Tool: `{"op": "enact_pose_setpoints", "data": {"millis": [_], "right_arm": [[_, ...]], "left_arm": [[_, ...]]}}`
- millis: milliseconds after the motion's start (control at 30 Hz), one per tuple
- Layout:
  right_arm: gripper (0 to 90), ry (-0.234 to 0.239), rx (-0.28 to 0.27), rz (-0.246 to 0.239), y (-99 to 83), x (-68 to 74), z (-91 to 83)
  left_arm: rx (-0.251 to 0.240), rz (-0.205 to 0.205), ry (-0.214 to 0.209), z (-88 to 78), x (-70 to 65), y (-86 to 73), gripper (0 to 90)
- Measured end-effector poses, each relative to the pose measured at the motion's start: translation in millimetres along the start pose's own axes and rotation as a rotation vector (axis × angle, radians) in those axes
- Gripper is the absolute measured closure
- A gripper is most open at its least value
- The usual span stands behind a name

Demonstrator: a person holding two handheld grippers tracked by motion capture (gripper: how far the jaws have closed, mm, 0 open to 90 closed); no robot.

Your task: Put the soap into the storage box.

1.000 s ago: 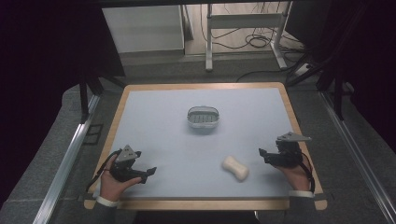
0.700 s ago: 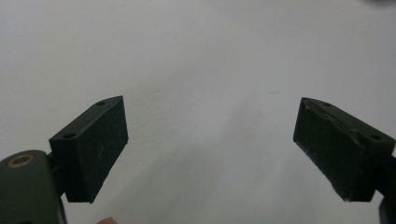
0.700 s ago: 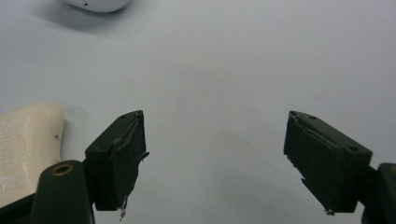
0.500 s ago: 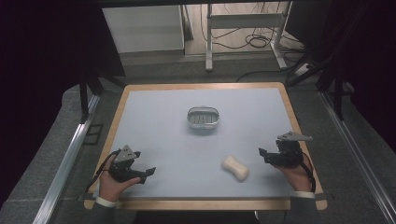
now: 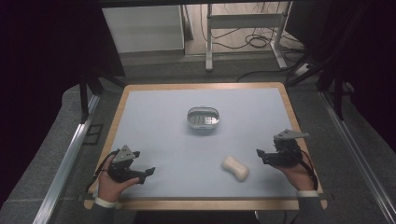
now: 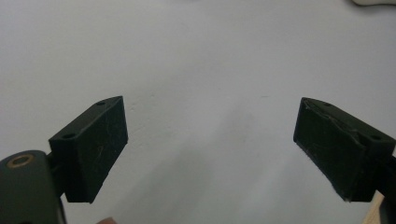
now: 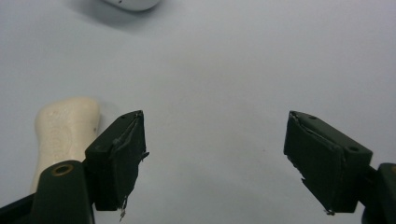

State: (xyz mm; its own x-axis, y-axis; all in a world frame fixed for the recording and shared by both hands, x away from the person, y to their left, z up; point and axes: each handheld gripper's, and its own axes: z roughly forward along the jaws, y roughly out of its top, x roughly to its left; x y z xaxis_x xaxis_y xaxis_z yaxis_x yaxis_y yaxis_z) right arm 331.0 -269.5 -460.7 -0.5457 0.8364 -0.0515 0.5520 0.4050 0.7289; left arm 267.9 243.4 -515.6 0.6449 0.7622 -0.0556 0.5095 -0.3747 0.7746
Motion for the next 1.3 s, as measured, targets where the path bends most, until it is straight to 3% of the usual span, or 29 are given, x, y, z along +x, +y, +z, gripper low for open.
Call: {"op": "enact_pose_setpoints", "data": {"millis": [67,300,533,967,1300], "right_arm": [[20.6,0.032,0.010,-0.013,1.9,2.7,-1.0],[20.6,0.046,0.053,-0.058,9.5,10.6,2.6],[20.6,0.104,0.083,-0.086,19.8,18.7,12.6],[21.0,0.107,0.151,-0.118,28.1,34.8,20.2],[22.4,0.142,0.202,-0.162,29.7,50.4,28.3]], "left_arm": [[0.003,0.004,-0.002,-0.4,-0.3,0.3,10.5],[0.004,0.010,-0.007,0.3,-2.1,1.0,10.5],[0.011,0.013,-0.007,2.9,-2.9,0.6,10.5],[0.010,0.016,-0.012,3.0,-3.2,0.4,10.5],[0.015,0.016,-0.013,4.2,-3.0,0.2,10.5]]}}
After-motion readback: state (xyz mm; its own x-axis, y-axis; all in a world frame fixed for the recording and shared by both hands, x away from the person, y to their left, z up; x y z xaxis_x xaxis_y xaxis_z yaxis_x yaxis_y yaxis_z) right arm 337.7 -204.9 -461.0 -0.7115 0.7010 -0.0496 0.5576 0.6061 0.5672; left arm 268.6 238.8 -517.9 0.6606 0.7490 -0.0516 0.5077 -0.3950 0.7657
